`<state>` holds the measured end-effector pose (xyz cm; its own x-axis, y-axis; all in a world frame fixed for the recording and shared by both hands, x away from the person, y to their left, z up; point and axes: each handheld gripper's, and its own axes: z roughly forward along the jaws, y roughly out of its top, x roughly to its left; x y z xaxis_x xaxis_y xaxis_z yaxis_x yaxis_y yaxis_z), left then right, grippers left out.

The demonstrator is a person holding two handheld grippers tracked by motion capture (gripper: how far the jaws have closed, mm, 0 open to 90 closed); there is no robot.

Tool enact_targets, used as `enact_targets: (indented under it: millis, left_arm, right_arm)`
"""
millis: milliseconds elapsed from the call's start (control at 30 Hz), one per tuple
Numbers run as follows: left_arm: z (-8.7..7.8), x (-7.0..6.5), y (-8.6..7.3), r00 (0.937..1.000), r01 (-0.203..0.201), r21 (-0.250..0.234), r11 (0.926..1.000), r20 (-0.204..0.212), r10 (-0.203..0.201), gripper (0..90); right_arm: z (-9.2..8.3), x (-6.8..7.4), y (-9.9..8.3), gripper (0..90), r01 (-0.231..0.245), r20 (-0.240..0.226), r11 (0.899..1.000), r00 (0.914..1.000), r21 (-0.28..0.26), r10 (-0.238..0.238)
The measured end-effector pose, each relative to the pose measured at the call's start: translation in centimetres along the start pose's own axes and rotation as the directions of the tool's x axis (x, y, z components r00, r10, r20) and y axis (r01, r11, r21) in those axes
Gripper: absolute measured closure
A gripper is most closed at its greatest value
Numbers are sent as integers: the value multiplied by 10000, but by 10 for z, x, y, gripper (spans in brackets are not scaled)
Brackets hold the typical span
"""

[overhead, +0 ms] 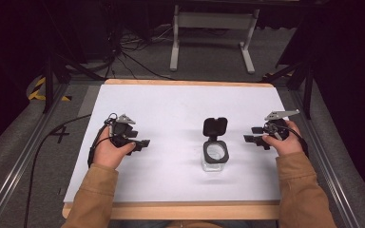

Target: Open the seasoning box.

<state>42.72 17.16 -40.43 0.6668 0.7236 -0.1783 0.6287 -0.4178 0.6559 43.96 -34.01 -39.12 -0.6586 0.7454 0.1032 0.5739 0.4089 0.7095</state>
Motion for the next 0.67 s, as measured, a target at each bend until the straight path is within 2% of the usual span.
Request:
enact_targets:
  millis: [33, 67, 100, 267, 367, 433, 500, 600, 667]
  left_arm:
    - [4, 0, -2, 9999, 101, 97, 9999, -119, -100, 340]
    - [6, 2, -3, 9999, 15, 213, 9998, -142, -12, 328]
    - [8, 3, -4, 9999, 93, 343, 9994, -85, -90, 326]
    - [18, 8, -9, 9997, 225, 464, 9987, -6, -225, 315]
    - [24, 8, -12, 10000, 68, 684, 9976, -27, -66, 308]
    - [27, 6, -13, 9999, -92, 848, 9964, -102, 101, 304]
    - [29, 4, -13, 9984, -501, 943, 9943, -210, 523, 302]
    - [31, 0, -13, 9944, -1042, 1026, 9892, -62, 1053, 292]
    - [31, -1, -13, 9933, -1152, 1110, 9871, 83, 1150, 284]
  right_arm:
    - [2, -2, -1, 419, -23, 59, 10000, 10000, 55, 22]
    - [4, -4, -3, 412, -56, 150, 9999, 9999, 147, 54]
    - [7, -5, -4, 407, -59, 249, 9996, 9997, 292, 52]
    - [18, -10, -11, 400, -116, 365, 9976, 9993, 682, 91]
    - [24, -11, -14, 399, -70, 437, 9959, 9990, 903, 31]
    - [27, -11, -15, 399, -28, 517, 9947, 9987, 1031, -25]
    - [31, -9, -16, 396, 53, 572, 9940, 9983, 1093, -116]
    - [36, -3, -14, 396, 483, 834, 9940, 9949, 977, -566]
    - [37, -1, -13, 396, 627, 812, 9945, 9943, 843, -696]
